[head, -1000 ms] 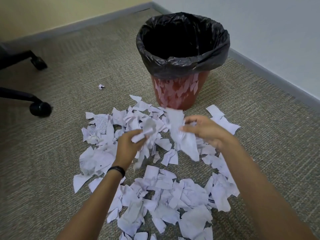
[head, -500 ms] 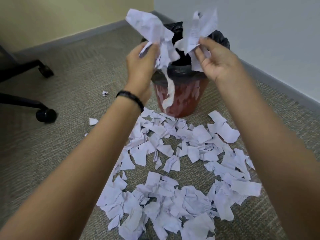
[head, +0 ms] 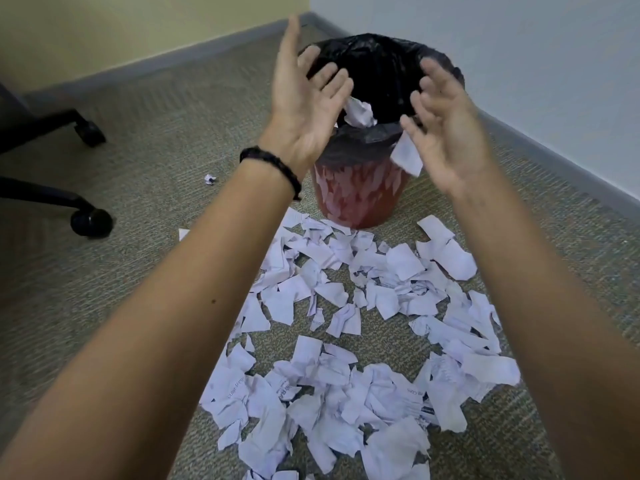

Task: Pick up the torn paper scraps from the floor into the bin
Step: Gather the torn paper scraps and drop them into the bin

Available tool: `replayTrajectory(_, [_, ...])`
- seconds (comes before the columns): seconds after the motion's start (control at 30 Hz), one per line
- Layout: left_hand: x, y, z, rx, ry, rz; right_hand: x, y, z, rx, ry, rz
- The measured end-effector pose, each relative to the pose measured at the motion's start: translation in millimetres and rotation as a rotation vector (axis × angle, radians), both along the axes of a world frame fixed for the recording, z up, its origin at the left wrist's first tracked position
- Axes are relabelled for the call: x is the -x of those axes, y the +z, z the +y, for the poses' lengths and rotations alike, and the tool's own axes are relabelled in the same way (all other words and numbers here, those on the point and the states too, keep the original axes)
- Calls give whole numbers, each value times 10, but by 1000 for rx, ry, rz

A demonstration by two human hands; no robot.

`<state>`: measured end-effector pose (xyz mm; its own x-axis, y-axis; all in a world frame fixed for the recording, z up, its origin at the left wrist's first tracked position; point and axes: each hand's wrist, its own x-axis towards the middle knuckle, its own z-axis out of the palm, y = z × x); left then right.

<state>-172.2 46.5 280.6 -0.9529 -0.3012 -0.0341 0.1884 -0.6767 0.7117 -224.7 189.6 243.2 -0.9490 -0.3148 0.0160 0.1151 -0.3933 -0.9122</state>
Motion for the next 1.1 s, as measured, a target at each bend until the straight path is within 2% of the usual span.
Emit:
replayTrajectory(0.07, [-133, -210, -72, 177, 10, -6, -175, -182, 67, -4, 31, 38])
replayTrajectory(0.13, [-313, -524, -148, 376, 29, -91, -345, -390, 113, -65, 107, 28])
replayTrajectory(0.27, [-799, -1388, -207, 806, -2, -418, -668, -921, 140, -506, 356, -17])
replayTrajectory(0.33, [-1027, -1842, -193, 1051, -196, -567, -839, -1237, 127, -741, 549, -33])
replayTrajectory(0.4, [-1220, -2255, -202, 1415, -535, -716, -1011, -1533, 100, -945, 766, -1])
replayTrajectory(0.47, [-1404, -2508, -192, 1708, -856, -818, -1177, -1824, 59, -1151, 956, 118])
replayTrajectory(0.5, [-1489, -2580, -185, 1776, -952, -846, -1265, -1959, 36, -1241, 1024, 194])
replayTrajectory(0.67, [-1709, -2558, -223, 1848, -1133, -843, -1625, -2317, -76, -1374, 1092, 363])
replayTrajectory(0.83, [-1832, -2562, -229, 1916, -1133, -819, -1713, -2315, -159, -1528, 1085, 525])
replayTrajectory(0.93, [-1881, -2606, -250, 1973, -1157, -820, -1728, -2336, -191, -1517, 1064, 582])
replayTrajectory(1.1, [-1960, -2619, -323, 2028, -1039, -782, -1755, -2454, -206, -1440, 975, 605])
